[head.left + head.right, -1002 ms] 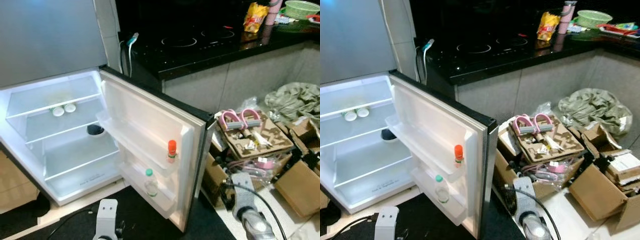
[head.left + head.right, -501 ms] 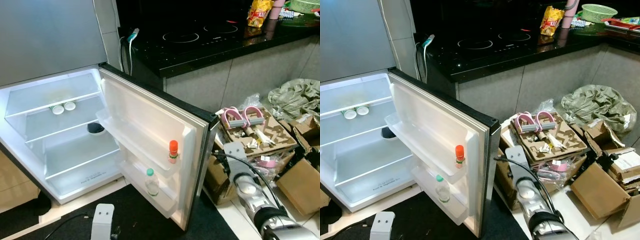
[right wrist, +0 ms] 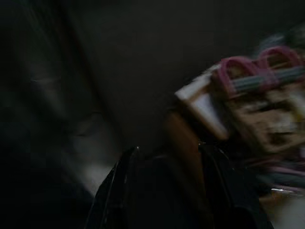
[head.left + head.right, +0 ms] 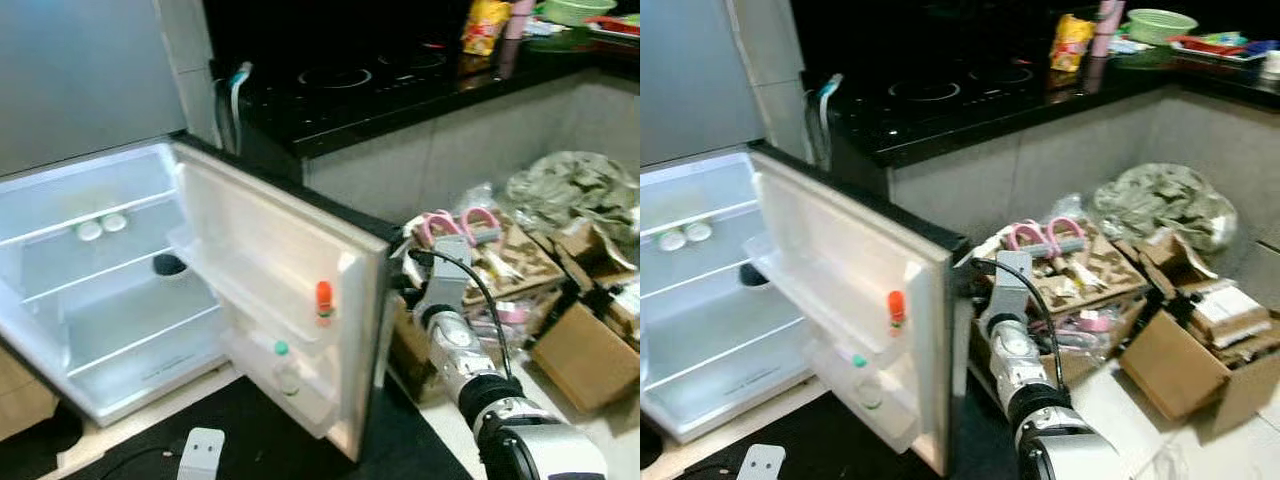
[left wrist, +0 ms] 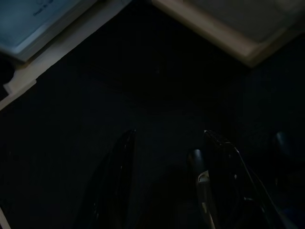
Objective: Restocking fridge
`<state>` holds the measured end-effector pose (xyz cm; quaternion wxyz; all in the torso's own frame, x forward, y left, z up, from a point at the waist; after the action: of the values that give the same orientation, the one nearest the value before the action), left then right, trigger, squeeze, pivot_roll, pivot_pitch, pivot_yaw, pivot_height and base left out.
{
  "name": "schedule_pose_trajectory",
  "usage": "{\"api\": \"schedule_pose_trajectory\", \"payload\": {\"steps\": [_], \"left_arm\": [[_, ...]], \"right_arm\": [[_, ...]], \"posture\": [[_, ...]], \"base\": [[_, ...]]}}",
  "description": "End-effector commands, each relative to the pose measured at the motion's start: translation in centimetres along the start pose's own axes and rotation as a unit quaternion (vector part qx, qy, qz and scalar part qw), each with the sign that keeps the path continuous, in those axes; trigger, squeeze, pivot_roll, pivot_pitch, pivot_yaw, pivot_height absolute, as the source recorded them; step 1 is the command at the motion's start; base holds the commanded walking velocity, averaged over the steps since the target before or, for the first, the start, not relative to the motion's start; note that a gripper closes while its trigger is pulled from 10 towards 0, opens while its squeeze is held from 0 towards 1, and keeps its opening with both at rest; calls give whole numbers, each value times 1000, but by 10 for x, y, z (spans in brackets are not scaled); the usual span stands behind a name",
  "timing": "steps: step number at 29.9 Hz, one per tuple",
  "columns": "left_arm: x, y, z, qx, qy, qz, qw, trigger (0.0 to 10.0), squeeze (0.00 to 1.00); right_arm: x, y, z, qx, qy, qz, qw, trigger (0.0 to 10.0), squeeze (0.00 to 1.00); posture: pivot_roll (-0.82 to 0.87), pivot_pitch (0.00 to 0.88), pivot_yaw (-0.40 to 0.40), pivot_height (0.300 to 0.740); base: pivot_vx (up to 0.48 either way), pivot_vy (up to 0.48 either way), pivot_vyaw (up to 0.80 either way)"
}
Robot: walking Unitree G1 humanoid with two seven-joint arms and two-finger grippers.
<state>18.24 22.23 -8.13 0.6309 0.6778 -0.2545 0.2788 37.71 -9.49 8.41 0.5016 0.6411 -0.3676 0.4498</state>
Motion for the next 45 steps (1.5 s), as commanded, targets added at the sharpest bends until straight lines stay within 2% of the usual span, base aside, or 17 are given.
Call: {"api": "schedule_pose_trajectory", "payload": {"steps": [1,4,9,13,14,16,18,20,23,24,25,26,28,31,34,37,45], "left_arm": [[-12,4,-8,2,-15,-29,999,10000,0],[-17,5,-7,-6,-25,-44,999,10000,0],[-28,9,-10,-4,-32,-68,997,10000,0],[-32,10,-11,-2,-29,-75,997,10000,0],[-32,10,-11,-2,-29,-75,997,10000,0],[-36,12,-12,-1,-27,-80,996,10000,0],[-40,13,-11,0,-26,-88,996,10000,0],[-43,14,-11,0,-26,-93,995,10000,0],[-47,16,-10,0,-27,-100,995,10000,0],[-47,16,-10,0,-27,-100,995,10000,0],[-47,16,-10,1,-27,-101,994,10000,0],[-47,16,-10,1,-27,-101,994,10000,0],[-45,15,-10,1,-26,-98,995,10000,0],[-37,11,-10,0,-23,-91,996,10000,0],[-34,10,-11,-1,-23,-88,996,10000,0],[-23,5,-11,-1,-28,-75,997,10000,0],[1,-5,6,-18,-18,-37,999,10000,0]], "right_arm": [[12,-2,-53,157,2,7,988,10000,0],[12,6,-86,288,22,-7,957,10000,0],[37,60,-148,549,40,39,834,10000,0],[59,89,-159,629,-17,73,774,10000,0],[59,89,-159,629,-17,73,774,10000,0],[78,103,-159,666,-77,100,735,10000,0],[88,96,-153,645,-110,121,746,10000,0],[82,75,-143,589,-109,119,792,10000,0],[54,40,-116,437,-56,80,894,10000,0],[54,40,-116,437,-56,80,894,10000,0],[29,23,-87,310,-7,25,950,10000,0],[29,23,-87,310,-7,25,950,10000,0],[-4,15,-43,170,52,-33,983,10000,0],[-58,28,18,30,97,-112,988,10000,0],[-77,37,33,4,110,-137,984,10000,0],[-156,90,81,-93,107,-243,960,10000,0],[-218,150,94,-133,84,-310,938,10000,0]], "posture": [[-42,28,28,740],[-46,31,33,740],[-48,31,35,740],[-48,31,35,740],[-48,31,35,740],[-46,34,30,740],[-46,35,30,740],[-48,35,31,740],[-49,37,31,740],[-49,37,31,740],[-49,37,31,740],[-49,37,31,740],[-45,37,28,740],[-44,34,27,740],[-46,31,29,740],[-40,30,31,740],[-56,33,55,740]], "base": [[0,0,0],[0,0,0],[0,0,0],[0,0,0],[0,0,0],[0,0,0],[0,0,0],[0,0,0],[0,0,0],[0,0,0],[0,0,0],[0,0,0],[0,0,0],[0,0,0],[0,0,0],[0,0,0],[0,0,100]]}}
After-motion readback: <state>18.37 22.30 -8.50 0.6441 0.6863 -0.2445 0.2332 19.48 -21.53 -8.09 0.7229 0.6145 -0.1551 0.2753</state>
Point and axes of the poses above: a point about 5 cm out from each wrist's last joint towards the gripper, its own y axis pointing back from the gripper into the wrist, its own x axis along the axis of the wrist's last joint, z = x × y, the point moved 1 cm from there along -y, pointing out of the wrist towards the gripper, and after that the axes turned 6 degrees about y, right-handed, at the moved point
